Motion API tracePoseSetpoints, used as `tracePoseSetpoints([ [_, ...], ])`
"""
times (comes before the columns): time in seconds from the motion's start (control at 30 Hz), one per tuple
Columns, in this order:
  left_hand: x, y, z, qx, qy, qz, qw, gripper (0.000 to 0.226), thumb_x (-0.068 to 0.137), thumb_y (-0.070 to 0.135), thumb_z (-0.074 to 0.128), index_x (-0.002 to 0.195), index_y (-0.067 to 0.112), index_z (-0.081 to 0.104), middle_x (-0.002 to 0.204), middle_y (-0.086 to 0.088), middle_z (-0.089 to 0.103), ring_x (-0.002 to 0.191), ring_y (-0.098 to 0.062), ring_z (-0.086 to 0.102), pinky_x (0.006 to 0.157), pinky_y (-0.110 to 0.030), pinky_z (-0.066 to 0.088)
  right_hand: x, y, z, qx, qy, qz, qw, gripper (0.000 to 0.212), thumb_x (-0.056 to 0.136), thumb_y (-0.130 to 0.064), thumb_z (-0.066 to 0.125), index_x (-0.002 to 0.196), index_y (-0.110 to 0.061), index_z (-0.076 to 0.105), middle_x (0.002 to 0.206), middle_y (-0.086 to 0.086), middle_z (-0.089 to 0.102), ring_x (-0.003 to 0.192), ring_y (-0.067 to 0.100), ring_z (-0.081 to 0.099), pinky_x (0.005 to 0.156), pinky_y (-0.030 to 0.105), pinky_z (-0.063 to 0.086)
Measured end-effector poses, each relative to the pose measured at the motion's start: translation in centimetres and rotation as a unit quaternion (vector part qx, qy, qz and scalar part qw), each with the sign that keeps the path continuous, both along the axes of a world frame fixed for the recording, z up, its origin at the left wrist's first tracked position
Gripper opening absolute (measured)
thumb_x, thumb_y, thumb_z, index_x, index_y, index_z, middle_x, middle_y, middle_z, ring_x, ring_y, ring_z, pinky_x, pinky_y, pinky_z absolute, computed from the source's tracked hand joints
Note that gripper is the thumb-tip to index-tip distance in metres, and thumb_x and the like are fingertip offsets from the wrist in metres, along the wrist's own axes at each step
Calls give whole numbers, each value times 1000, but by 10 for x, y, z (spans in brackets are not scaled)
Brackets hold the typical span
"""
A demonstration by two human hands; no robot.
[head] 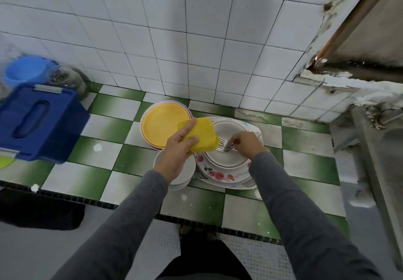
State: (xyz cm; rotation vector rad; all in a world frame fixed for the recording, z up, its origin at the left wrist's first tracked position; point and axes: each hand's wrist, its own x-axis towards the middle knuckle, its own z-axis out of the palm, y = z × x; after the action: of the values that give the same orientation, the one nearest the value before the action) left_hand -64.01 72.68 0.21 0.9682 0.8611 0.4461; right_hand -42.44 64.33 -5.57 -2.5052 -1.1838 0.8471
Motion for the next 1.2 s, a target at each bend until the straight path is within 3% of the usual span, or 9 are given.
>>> tracePoseSetpoints([
  [0.17,2,-1,2,8,-3,13,1000,52,96,3,57,139,31,56,149,1,35,121,-23,47,103,-44,49,7,3,7,32,50,-39,997,15,87,-5,70,94,-14,80,102,7,73,98,21,63,95,29,48],
  [0.3,4,-2,5,3,-8,41,999,52,96,2,57,140,28,56,149,1,34,126,-28,44,102,-44,50,15,-3,9,72,117,-82,987,22,85,7,66,94,-8,78,103,8,74,99,20,66,99,30,49],
  [0.43,5,-2,5,-1,-15,62,998,52,95,0,58,138,29,57,151,-1,33,130,-31,43,107,-49,46,20,-12,15,132,226,-138,955,29,84,15,63,95,-7,78,98,8,75,94,19,68,83,20,54],
  [0.53,5,-2,6,1,-21,78,997,51,94,0,58,135,30,59,152,-1,32,130,-32,43,106,-50,46,18,-18,24,186,302,-180,918,30,84,17,63,92,-9,77,94,12,75,90,21,67,84,24,55],
  [0.67,5,-4,10,3,-26,87,996,50,94,0,59,134,30,60,152,-1,32,132,-33,41,106,-50,47,9,-25,44,251,340,-197,884,27,87,16,63,105,-1,73,84,4,73,70,6,67,67,14,52],
  [0.83,3,-4,19,11,-31,83,996,52,95,-1,57,138,27,56,152,-2,32,130,-32,42,103,-47,49,-1,-24,56,314,382,-210,843,28,88,11,65,96,-13,76,82,1,76,78,14,68,76,22,53],
  [1.03,-1,6,31,28,-40,50,998,55,95,-3,56,138,31,54,148,-2,35,126,-30,46,103,-47,49,-33,-20,72,407,424,-227,777,28,89,11,63,104,-10,73,97,6,74,89,15,69,80,24,55],
  [1.2,-8,15,39,48,-49,13,998,54,95,1,57,136,35,54,146,1,38,126,-26,47,102,-42,50,-57,-13,85,445,448,-235,739,27,91,10,60,107,-8,71,93,1,75,86,14,68,84,26,56],
])
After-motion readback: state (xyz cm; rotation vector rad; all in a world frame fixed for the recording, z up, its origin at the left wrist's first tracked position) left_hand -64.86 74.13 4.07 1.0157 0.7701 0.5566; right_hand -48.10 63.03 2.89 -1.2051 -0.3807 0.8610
